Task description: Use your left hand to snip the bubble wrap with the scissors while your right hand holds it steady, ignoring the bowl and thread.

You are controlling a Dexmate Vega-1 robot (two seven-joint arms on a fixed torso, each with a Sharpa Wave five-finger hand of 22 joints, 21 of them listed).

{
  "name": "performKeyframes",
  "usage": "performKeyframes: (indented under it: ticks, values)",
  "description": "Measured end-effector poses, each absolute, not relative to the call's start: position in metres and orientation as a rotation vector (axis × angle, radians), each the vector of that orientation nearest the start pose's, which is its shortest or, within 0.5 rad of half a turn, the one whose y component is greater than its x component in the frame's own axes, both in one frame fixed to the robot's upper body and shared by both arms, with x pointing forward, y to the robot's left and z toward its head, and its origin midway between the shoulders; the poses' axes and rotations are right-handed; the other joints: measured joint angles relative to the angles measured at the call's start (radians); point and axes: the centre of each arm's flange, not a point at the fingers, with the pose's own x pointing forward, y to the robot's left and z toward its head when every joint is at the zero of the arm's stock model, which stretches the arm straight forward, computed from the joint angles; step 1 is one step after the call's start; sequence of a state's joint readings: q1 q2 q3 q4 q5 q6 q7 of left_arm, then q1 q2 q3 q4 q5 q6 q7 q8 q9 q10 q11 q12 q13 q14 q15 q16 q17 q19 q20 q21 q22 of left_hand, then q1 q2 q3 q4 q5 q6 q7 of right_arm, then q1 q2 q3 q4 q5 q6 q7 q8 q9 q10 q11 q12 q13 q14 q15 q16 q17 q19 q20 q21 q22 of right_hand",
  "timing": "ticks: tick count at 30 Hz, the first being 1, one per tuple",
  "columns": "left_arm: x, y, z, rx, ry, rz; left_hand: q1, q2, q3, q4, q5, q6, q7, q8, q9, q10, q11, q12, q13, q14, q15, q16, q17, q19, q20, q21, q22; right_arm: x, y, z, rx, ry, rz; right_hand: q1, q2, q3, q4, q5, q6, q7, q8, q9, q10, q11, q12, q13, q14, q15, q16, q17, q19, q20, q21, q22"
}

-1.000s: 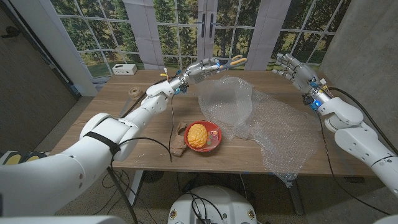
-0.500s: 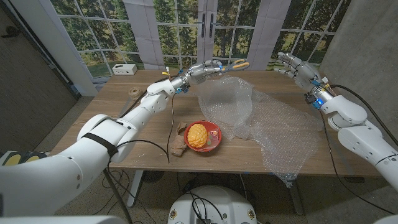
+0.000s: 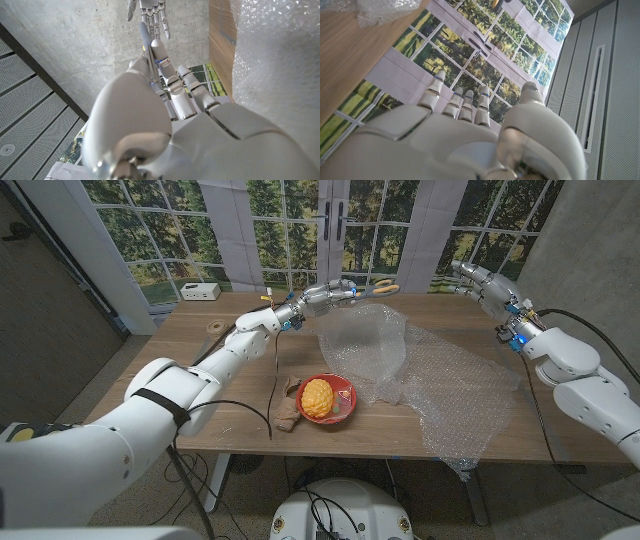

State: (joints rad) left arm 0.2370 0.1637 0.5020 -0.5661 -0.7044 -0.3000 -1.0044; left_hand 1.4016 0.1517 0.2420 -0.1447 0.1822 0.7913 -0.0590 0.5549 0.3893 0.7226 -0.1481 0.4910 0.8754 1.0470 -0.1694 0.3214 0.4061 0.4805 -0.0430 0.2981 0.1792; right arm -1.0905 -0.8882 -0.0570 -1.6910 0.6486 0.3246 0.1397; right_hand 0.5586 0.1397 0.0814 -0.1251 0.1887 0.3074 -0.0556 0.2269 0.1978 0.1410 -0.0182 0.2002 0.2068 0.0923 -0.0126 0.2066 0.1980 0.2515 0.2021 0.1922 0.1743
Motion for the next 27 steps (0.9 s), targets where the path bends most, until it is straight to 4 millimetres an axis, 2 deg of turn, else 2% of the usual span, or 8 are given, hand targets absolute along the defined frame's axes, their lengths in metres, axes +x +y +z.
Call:
performKeyframes:
  ticks: [3,9,14,17,27]
  values:
    - [0.686,0.131,0.096,0.104,-0.599,-1.091,0.0,0.0,-0.007,0.001,0.0,0.0,0.0,0.0,0.0,0.0,0.0,0.0,0.003,0.004,-0.004,-0.004,0.0,0.0,0.0,0.0,0.0,0.521,-0.388,0.075,-0.343,-0.816,0.216,0.0,0.0,0.004,-0.004,0.0,0.01,0.002,0.0,0.0,0.015,-0.007,0.012,0.0,0.003,-0.002,0.0,0.0,0.0,0.0,0.0,0.0]
    - [0.686,0.131,0.1,0.126,-0.606,-1.09,0.0,0.0,-0.007,0.001,0.0,0.0,0.0,0.0,-0.001,0.005,0.005,0.0,0.002,0.004,-0.003,-0.004,0.0,0.0,0.0,-0.006,0.0,0.52,-0.389,0.078,-0.391,-0.784,0.169,0.003,-0.003,0.011,-0.011,0.0,0.034,0.005,0.0,0.005,0.037,0.0,0.019,0.0,0.021,-0.008,0.008,0.0,0.009,-0.008,0.005,0.0]
    - [0.685,0.129,0.104,0.156,-0.614,-1.096,0.003,0.003,-0.007,0.001,0.0,0.0,0.0,0.0,-0.004,0.005,0.005,0.0,0.007,0.006,-0.002,-0.004,0.005,0.0,0.0,-0.006,0.0,0.519,-0.39,0.08,-0.423,-0.763,0.137,0.013,-0.002,0.015,-0.015,0.0,0.069,-0.003,0.009,0.005,0.056,-0.001,0.02,0.0,0.038,-0.016,0.016,0.0,0.029,-0.011,0.009,0.0]
    - [0.684,0.127,0.106,0.175,-0.615,-1.103,0.004,0.004,-0.007,0.001,0.0,0.0,0.0,0.0,-0.002,0.005,0.005,0.0,0.007,0.006,-0.002,-0.004,0.005,0.0,0.0,-0.006,0.0,0.518,-0.39,0.082,-0.442,-0.753,0.125,0.022,-0.001,0.019,-0.019,0.0,0.084,0.002,0.017,0.005,0.058,0.0,0.02,0.0,0.044,-0.021,0.016,0.0,0.031,-0.013,0.009,0.0]
    - [0.683,0.119,0.108,0.219,-0.598,-1.124,0.004,0.004,-0.007,0.001,0.0,-0.004,0.004,0.0,-0.002,0.005,0.005,-0.006,0.012,0.006,-0.002,-0.012,0.009,0.0,0.0,-0.01,0.0,0.513,-0.391,0.09,-0.536,-0.732,0.096,0.043,0.001,0.036,-0.027,0.0,0.134,-0.016,0.029,0.005,0.059,-0.001,0.02,0.005,0.039,-0.025,0.015,0.0,0.027,-0.016,0.009,0.005]
